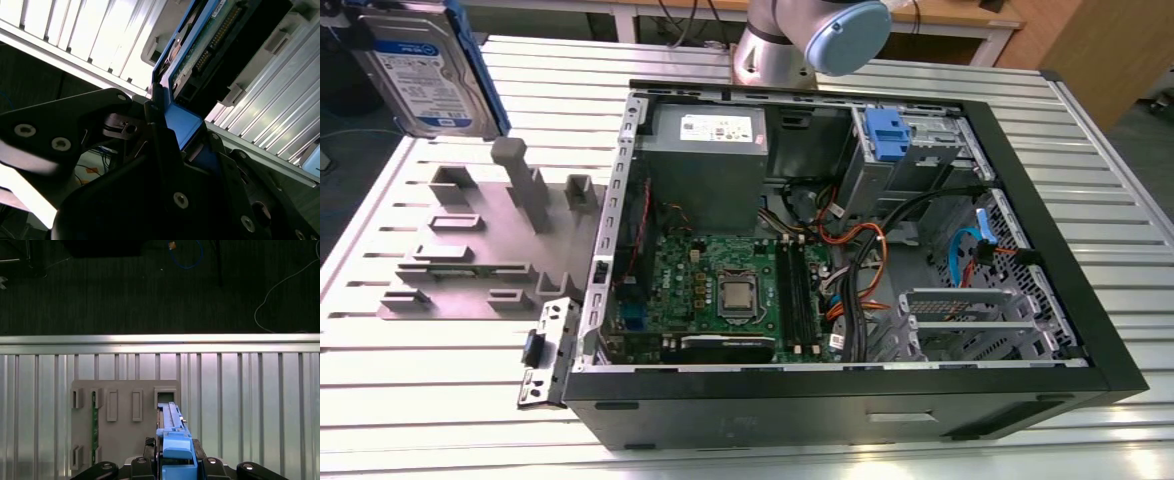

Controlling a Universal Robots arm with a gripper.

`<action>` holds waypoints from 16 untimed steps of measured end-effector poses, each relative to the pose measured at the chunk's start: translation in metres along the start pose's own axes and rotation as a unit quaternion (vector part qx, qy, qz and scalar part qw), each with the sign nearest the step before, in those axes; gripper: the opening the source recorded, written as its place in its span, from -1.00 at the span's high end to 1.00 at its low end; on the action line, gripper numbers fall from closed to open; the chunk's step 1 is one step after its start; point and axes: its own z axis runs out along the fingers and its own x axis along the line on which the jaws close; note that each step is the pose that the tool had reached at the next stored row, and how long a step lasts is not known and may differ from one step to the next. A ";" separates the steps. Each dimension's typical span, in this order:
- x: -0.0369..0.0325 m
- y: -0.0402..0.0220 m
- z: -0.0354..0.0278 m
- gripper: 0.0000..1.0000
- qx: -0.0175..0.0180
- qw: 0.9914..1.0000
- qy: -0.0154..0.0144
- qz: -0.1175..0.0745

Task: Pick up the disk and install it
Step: 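Pick up the disk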

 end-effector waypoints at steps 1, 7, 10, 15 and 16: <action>0.0000 0.0000 -0.0003 0.27 0.000 1.000 0.000 0.000; 0.0000 0.0000 -0.0020 0.27 0.000 1.000 0.000 0.000; 0.0000 0.0000 -0.0029 0.27 0.000 1.000 0.000 0.000; 0.0000 0.0000 -0.0038 0.27 0.000 1.000 0.000 0.000; 0.0000 0.0000 -0.0040 0.27 0.000 1.000 0.000 0.000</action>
